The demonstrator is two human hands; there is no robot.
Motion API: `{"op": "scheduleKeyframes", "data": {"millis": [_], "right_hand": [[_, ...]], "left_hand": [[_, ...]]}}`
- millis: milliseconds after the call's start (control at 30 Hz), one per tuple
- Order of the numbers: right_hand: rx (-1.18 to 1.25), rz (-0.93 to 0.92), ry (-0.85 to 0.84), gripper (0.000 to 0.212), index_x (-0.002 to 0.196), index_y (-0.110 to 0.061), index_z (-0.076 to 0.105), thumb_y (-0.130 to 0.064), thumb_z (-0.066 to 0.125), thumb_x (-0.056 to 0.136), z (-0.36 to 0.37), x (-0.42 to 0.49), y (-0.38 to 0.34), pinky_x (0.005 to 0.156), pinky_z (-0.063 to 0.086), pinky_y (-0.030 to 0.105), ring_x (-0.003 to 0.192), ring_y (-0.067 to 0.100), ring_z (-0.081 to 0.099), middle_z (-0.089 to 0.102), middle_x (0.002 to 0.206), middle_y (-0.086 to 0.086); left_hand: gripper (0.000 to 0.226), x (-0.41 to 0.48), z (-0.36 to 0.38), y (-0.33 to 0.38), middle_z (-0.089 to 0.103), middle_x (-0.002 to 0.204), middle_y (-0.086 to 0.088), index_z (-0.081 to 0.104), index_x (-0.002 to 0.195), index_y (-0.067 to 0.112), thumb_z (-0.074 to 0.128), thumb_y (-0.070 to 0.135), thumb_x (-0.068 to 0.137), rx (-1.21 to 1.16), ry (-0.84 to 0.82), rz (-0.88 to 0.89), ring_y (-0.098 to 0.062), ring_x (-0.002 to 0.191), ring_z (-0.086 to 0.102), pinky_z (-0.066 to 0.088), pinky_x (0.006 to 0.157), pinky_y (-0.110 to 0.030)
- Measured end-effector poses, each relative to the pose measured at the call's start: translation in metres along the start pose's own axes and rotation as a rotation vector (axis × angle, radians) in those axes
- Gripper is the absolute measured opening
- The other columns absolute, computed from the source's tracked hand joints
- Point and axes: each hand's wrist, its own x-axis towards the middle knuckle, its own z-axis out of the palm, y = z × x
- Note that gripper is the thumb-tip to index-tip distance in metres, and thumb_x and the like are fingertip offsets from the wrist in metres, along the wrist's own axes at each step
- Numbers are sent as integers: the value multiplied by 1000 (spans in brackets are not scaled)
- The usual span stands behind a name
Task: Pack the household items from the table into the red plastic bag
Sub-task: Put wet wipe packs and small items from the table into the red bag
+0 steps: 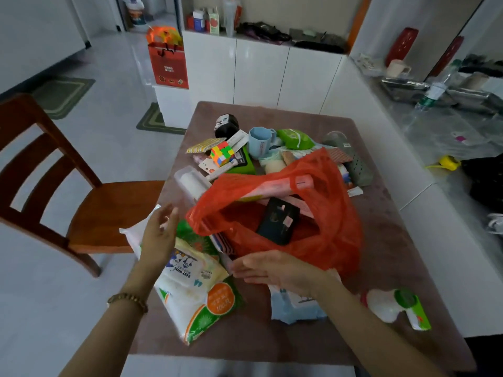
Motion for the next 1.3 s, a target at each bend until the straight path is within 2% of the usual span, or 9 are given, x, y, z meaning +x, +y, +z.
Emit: {"op": "scheduleKeyframes", "data": {"millis": [167,333,500,700,800,1000,1100,1167,1300], "right_hand": [[-250,39,201,39,127,-11,54,-25,59,92,40,59,29,89,45,18,111,9,54,58,124,-1],[-238,16,390,60,131,-15,46,-35,71,80,62,96,42,95,41,23,114,10,50,52,126,-5],[-293,81,366,86,138,-19,38,-48,77,67,79,113,49,104,37,26,126,13,44,45,137,-4],[-616,94,374,98,145,-28,26,-65,69,66,93,115,50,117,10,42,146,26,1,6,156,4],[-517,107,339,95,146,-24,25,-59,69,71,87,116,45,113,18,35,143,22,12,18,145,-8],[-337,-14,449,92,129,-20,29,-47,82,59,94,131,45,106,39,37,123,18,44,41,138,4],[-223,-67,423,112,146,-24,15,-48,81,58,102,131,49,110,36,37,131,13,39,36,141,-8],[-226,-36,397,102,143,-32,27,-61,76,58,106,129,55,109,38,39,132,14,40,40,142,-8],[-605,-48,498,90,140,-29,39,-73,57,64,110,125,55,116,18,40,140,22,17,26,148,-1]], "left_hand": [[101,7,-23,-127,56,129,-13,44,130,20,58,85,54,61,43,-350,-36,115,57,49,91,-57],[33,-38,-23,-88,74,102,4,60,111,25,70,34,80,-239,-77,-329,-18,92,72,60,71,-35],[32,-42,-24,-86,73,101,4,57,103,30,73,39,76,-287,-57,-356,-18,89,72,60,70,-37],[54,-45,-33,-103,74,105,-6,63,112,25,76,51,67,-526,-235,-598,-29,100,69,51,93,-51],[48,-46,-29,-104,74,106,-9,61,115,22,72,43,74,-560,-222,-587,-31,99,69,51,92,-52],[66,-42,-25,-102,74,104,-12,61,113,20,74,54,58,-534,-153,-583,-33,93,71,54,86,-54],[44,-40,-29,-100,73,104,-15,60,109,21,70,44,73,-564,-219,-605,-35,93,70,55,85,-51],[31,-40,-34,-101,74,101,-16,59,110,21,64,35,82,-622,-266,-620,-35,90,71,58,76,-47],[54,-52,-45,-104,70,110,-19,55,124,19,76,29,74,-744,-248,-579,-40,98,67,56,77,-51]]}}
